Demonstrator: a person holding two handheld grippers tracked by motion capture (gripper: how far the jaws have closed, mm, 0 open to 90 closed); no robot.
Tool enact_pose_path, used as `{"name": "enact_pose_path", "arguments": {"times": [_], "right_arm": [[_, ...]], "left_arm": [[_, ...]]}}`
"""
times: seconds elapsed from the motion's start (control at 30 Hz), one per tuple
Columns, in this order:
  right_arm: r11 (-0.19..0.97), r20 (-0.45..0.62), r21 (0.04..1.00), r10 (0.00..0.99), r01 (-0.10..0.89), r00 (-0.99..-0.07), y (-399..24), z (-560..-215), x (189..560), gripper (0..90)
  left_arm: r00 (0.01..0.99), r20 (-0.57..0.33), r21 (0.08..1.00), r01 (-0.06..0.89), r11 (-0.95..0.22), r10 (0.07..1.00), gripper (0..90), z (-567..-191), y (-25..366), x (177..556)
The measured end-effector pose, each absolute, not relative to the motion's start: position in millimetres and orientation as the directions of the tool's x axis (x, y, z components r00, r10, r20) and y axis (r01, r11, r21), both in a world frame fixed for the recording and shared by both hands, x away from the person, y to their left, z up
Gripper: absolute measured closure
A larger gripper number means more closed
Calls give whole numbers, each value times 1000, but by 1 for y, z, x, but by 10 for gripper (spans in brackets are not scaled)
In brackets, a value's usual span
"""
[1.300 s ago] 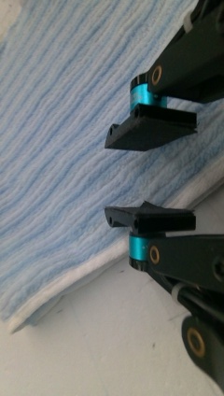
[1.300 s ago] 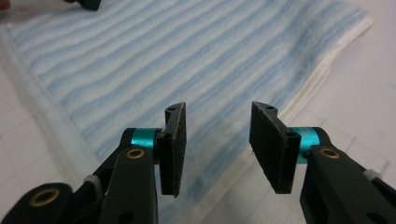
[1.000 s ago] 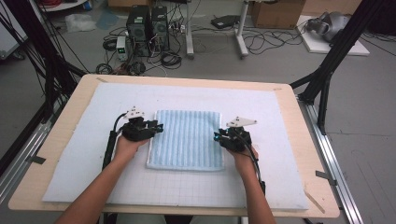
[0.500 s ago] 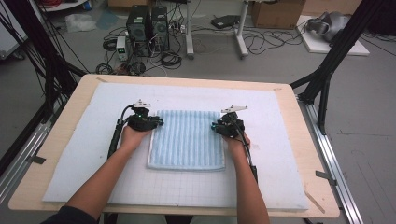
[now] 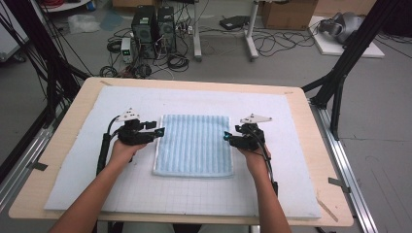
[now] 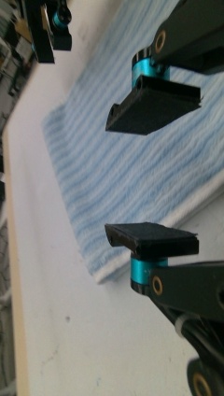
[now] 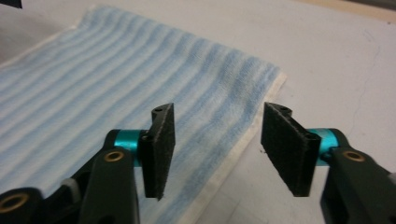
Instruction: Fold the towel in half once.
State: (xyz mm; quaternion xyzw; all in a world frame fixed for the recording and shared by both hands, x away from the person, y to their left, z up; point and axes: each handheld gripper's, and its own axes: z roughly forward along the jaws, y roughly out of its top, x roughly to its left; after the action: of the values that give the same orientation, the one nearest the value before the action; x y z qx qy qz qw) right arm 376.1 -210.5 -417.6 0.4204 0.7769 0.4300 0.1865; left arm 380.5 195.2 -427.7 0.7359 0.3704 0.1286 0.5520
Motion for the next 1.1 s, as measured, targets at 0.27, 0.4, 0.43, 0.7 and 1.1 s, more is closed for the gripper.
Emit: {"name": "enact_pose_path", "arguments": {"times": [0.27, 0.4, 0.43, 0.7, 1.1], "right_arm": [[302, 24, 838, 811, 454, -585, -214, -418, 341, 265], [305, 12, 845, 811, 439, -585, -217, -419, 330, 197], [302, 14, 847, 810, 437, -587, -219, -420, 328, 175], [259, 21, 873, 826, 413, -563, -237, -420, 319, 120], [268, 22, 862, 828, 430, -560, -238, -420, 320, 120]], "left_arm": [[717, -216, 932, 353, -79, 662, 227, -424, 199, 359], [714, -206, 937, 340, -75, 669, 212, -423, 203, 358], [711, -201, 938, 338, -76, 673, 213, -423, 204, 357], [721, -166, 943, 315, -104, 673, 204, -423, 206, 355], [710, -194, 937, 339, -86, 677, 212, -423, 210, 356]]}}
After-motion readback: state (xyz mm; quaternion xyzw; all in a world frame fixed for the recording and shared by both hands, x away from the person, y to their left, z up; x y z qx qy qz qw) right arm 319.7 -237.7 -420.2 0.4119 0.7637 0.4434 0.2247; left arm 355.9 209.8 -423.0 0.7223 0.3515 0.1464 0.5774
